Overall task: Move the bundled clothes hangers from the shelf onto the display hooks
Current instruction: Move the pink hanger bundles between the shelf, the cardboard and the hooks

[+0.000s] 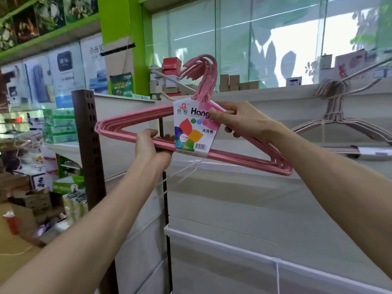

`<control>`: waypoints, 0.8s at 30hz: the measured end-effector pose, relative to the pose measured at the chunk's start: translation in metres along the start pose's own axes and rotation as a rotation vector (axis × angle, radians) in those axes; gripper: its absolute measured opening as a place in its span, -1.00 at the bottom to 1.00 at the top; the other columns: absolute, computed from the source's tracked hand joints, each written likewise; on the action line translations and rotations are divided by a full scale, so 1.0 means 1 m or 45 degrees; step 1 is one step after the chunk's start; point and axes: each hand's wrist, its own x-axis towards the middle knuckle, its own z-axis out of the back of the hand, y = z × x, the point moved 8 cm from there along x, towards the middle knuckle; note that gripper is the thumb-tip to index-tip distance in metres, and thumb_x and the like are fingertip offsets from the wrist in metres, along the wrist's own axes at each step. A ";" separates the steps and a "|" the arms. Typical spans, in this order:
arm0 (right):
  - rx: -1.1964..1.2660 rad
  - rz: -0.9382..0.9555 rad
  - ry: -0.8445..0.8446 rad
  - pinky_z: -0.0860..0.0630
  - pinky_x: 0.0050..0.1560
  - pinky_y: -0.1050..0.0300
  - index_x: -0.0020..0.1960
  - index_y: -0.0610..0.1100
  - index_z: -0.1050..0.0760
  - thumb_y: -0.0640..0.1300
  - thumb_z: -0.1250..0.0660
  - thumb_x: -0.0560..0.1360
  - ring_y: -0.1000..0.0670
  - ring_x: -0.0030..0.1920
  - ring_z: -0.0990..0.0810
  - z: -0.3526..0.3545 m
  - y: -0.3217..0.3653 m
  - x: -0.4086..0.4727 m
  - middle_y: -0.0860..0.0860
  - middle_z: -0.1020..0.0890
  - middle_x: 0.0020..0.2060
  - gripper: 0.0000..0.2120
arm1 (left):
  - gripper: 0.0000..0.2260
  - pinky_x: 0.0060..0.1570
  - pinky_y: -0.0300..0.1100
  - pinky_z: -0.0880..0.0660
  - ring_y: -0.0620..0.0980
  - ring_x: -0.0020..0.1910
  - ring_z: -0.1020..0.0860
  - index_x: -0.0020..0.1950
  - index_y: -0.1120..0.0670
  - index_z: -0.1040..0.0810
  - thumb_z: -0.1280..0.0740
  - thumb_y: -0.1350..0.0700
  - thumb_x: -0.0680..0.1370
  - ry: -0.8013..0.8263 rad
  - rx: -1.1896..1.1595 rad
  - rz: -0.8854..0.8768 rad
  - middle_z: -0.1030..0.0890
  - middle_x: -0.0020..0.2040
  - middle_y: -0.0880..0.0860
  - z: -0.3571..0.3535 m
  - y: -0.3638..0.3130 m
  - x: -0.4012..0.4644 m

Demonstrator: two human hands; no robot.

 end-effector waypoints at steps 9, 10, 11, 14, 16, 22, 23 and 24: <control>-0.134 -0.033 -0.032 -0.46 -0.21 0.16 0.33 0.27 -0.49 0.35 -0.27 0.50 0.08 -0.23 -0.48 -0.002 -0.006 0.050 0.16 -0.69 -0.07 -0.56 | -0.67 0.17 0.11 -0.55 0.16 0.16 -0.58 0.30 0.16 -0.40 -0.23 0.21 0.53 -0.056 -0.049 0.105 -0.54 0.21 0.23 -0.001 0.010 0.073; -0.146 -0.033 -0.037 -0.45 -0.24 0.22 0.34 0.23 -0.50 0.32 -0.27 0.52 0.13 -0.25 -0.50 -0.004 -0.006 0.053 0.19 -0.69 -0.09 -0.57 | -0.67 0.16 0.12 -0.56 0.17 0.14 -0.59 0.30 0.14 -0.40 -0.23 0.21 0.53 -0.071 -0.049 0.110 -0.54 0.20 0.23 0.001 0.011 0.080; -0.153 -0.032 -0.044 -0.45 -0.28 0.28 0.35 0.19 -0.50 0.28 -0.28 0.54 0.21 -0.29 -0.51 -0.006 -0.005 0.056 0.23 -0.68 -0.12 -0.58 | -0.68 0.15 0.13 -0.56 0.18 0.13 -0.59 0.29 0.12 -0.41 -0.23 0.20 0.53 -0.080 -0.053 0.117 -0.54 0.19 0.24 0.003 0.011 0.086; -0.154 -0.035 -0.050 -0.39 -0.39 0.44 0.33 0.13 -0.50 0.17 -0.28 0.58 0.37 -0.38 -0.51 -0.011 -0.009 0.064 0.29 -0.65 -0.19 -0.65 | -0.69 0.13 0.19 -0.55 0.20 0.11 -0.58 0.28 0.09 -0.41 -0.21 0.19 0.53 -0.104 -0.057 0.132 -0.54 0.17 0.24 0.008 0.015 0.103; -0.173 -0.061 -0.034 -0.37 -0.42 0.48 0.36 0.10 -0.48 0.16 -0.28 0.59 0.42 -0.38 -0.51 -0.017 -0.015 0.070 0.27 -0.64 -0.13 -0.63 | -0.70 0.11 0.21 -0.56 0.22 0.11 -0.58 0.27 0.08 -0.43 -0.19 0.19 0.53 -0.139 -0.038 0.136 -0.54 0.18 0.24 0.013 0.019 0.113; -0.125 -0.123 -0.008 -0.34 -0.42 0.56 0.42 0.00 -0.46 0.08 -0.31 0.59 0.43 -0.34 -0.55 -0.028 -0.041 0.085 0.21 -0.64 -0.13 -0.58 | -0.72 0.16 0.20 -0.53 0.20 0.16 -0.54 0.28 0.07 -0.40 -0.14 0.16 0.57 -0.210 -0.027 0.165 -0.50 0.22 0.23 0.022 0.033 0.136; -0.121 -0.129 -0.010 -0.34 -0.42 0.56 0.41 -0.01 -0.46 0.06 -0.31 0.60 0.42 -0.36 -0.54 -0.029 -0.044 0.087 0.21 -0.63 -0.14 -0.59 | -0.74 0.17 0.20 -0.53 0.20 0.17 -0.53 0.27 0.07 -0.38 -0.14 0.16 0.58 -0.229 -0.030 0.172 -0.48 0.22 0.23 0.024 0.036 0.139; -0.117 -0.134 -0.012 -0.34 -0.42 0.56 0.41 -0.02 -0.45 0.05 -0.31 0.60 0.41 -0.36 -0.55 -0.029 -0.047 0.088 0.21 -0.63 -0.14 -0.59 | -0.75 0.18 0.20 -0.52 0.20 0.17 -0.53 0.26 0.06 -0.37 -0.14 0.16 0.59 -0.244 -0.034 0.180 -0.47 0.22 0.23 0.025 0.040 0.143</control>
